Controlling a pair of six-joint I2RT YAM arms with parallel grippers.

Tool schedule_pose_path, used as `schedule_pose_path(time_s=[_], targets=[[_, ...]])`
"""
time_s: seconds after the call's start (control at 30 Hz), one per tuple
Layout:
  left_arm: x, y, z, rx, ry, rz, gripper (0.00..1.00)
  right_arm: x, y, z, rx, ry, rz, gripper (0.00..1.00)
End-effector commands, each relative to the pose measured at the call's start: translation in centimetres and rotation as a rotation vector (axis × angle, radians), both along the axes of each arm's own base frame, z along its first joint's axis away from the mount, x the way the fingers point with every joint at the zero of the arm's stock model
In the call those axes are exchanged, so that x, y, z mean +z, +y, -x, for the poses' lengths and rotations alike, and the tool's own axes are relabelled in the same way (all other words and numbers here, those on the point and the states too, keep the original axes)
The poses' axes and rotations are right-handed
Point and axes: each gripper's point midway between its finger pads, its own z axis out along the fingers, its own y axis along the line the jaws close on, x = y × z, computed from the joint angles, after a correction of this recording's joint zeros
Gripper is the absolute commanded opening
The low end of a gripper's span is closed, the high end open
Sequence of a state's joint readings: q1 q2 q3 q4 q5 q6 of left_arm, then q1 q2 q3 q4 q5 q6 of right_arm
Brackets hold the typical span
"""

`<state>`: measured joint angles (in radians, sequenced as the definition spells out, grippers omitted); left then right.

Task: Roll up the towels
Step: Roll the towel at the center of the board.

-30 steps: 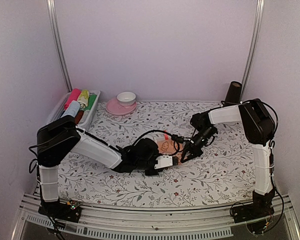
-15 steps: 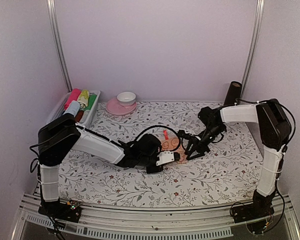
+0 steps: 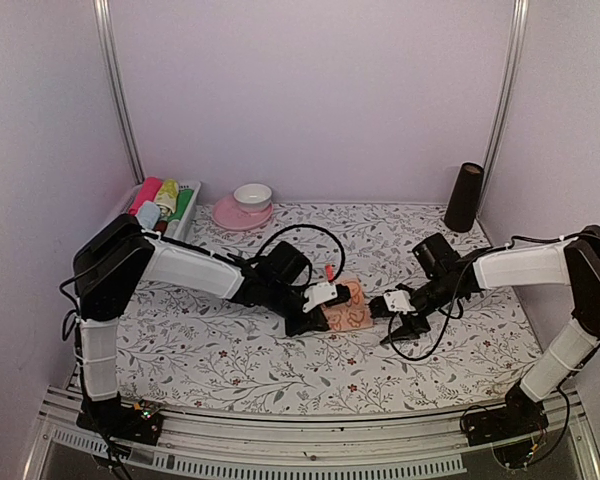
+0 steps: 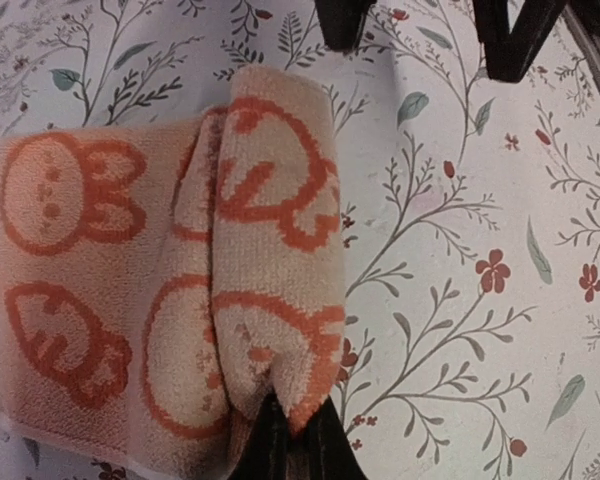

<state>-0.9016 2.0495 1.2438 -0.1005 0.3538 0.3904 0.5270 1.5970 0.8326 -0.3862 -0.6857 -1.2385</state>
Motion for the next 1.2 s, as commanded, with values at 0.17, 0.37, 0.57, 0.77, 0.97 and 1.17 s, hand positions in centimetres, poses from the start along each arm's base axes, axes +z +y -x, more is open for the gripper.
schedule_pose_path(time_s=[0.17, 0.37, 0.57, 0.77, 0.97, 1.17], targets=[[-1.2, 0.4, 1.9, -0.036, 0.259, -0.008, 0.00, 0.8, 2.9, -1.9, 0.011, -0.206, -0.033, 0.64], [-1.4, 0.6, 1.8, -0.029, 0.302, 0.003, 0.00, -1.2, 3.5, -1.5, 0.019, -0.202, 0.021, 0.63], [-1.4, 0.6, 1.5, -0.022, 0.323, 0.018, 0.00, -2.7, 3.7, -2.3, -0.012, -0.230, 0.083, 0.58], [-1.4, 0.8, 1.5, -0.021, 0.333, 0.020, 0.00, -3.7, 3.6, -3.0, -0.045, -0.230, 0.122, 0.48], [-1.5, 0.8, 1.6, -0.024, 0.341, 0.018, 0.00, -4.4, 3.7, -3.4, -0.072, -0.204, 0.155, 0.33], [-0.4, 0.9, 1.3, -0.016, 0.312, 0.033, 0.08, -4.5, 3.8, -2.7, -0.055, -0.097, 0.196, 0.07]])
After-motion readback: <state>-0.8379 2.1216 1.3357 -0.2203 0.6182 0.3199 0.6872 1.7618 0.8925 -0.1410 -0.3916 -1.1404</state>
